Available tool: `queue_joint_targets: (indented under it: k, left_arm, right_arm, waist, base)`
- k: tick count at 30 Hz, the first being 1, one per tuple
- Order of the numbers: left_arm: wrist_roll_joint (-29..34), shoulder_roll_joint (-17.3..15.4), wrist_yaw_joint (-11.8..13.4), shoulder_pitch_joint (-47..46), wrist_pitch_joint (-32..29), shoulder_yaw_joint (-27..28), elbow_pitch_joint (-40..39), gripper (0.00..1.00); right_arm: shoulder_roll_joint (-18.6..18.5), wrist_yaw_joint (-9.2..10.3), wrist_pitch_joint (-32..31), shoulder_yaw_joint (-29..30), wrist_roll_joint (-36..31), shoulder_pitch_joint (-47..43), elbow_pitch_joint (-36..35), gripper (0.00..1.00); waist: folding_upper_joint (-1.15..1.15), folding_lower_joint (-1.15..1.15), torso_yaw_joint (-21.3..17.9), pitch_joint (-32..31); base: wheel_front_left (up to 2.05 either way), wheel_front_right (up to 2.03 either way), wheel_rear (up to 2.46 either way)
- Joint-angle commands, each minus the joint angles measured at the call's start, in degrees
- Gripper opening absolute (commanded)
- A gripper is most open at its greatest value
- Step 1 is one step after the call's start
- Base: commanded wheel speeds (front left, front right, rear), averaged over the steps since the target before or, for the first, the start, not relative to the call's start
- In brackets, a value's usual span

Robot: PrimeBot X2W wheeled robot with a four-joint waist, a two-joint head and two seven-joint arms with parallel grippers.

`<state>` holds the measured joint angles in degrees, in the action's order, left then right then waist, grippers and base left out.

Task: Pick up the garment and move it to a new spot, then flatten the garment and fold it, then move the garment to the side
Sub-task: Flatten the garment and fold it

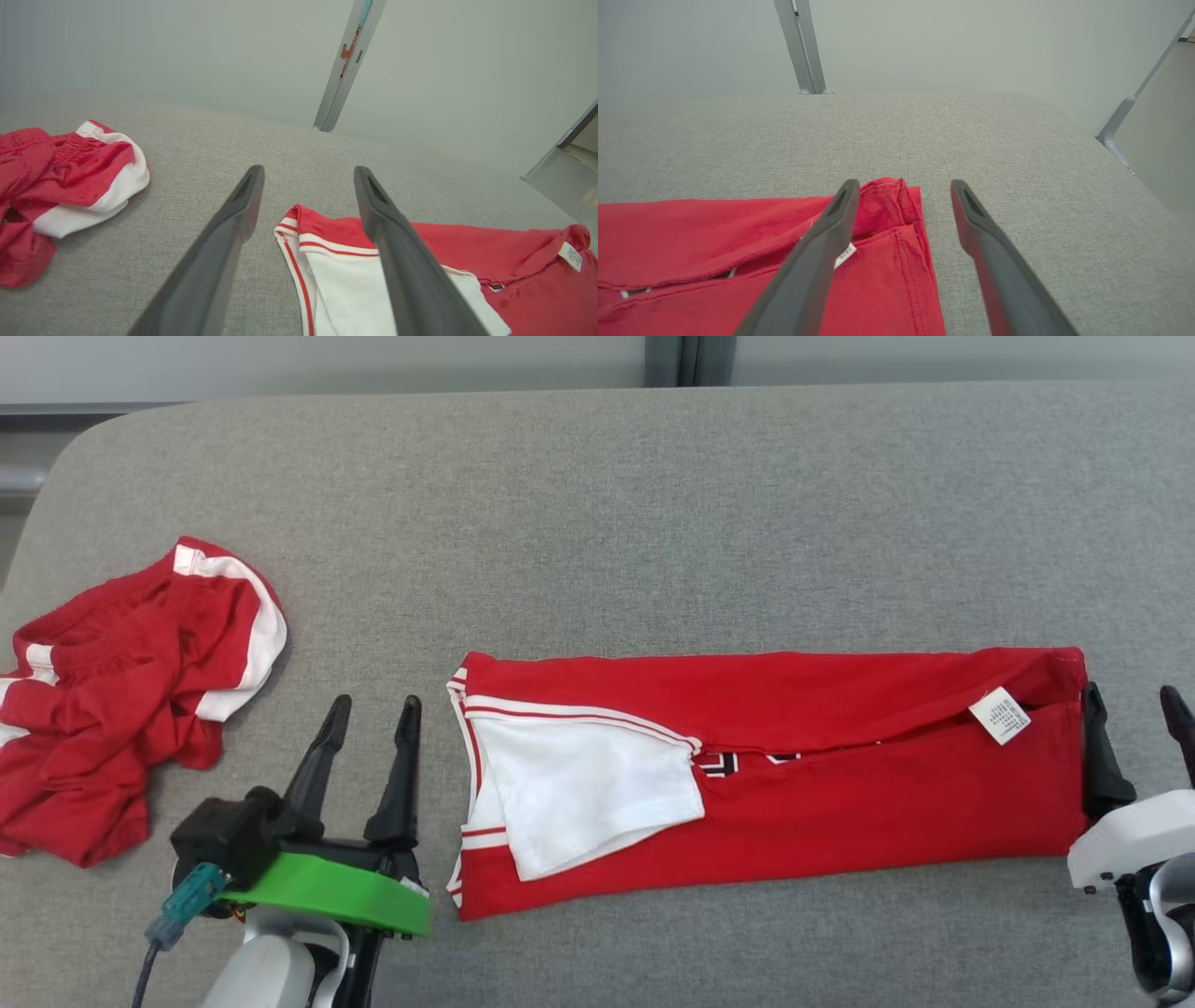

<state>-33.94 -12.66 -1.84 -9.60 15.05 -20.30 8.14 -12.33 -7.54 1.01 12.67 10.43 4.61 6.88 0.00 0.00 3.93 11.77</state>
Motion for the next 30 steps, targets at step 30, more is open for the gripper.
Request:
queue_joint_targets:
  k: [30]
  left_arm:
    - [13.5, 8.1, -5.6, 0.5, 0.1, 16.2, 4.5, 1.00]
  right_arm:
    - [7.1, 0.09, -12.9, 6.4, -2.5, 10.6, 7.3, 1.00]
  waist:
    - [0.00, 0.00, -1.3, -0.8]
  base:
    - [0.00, 0.00, 0.00]
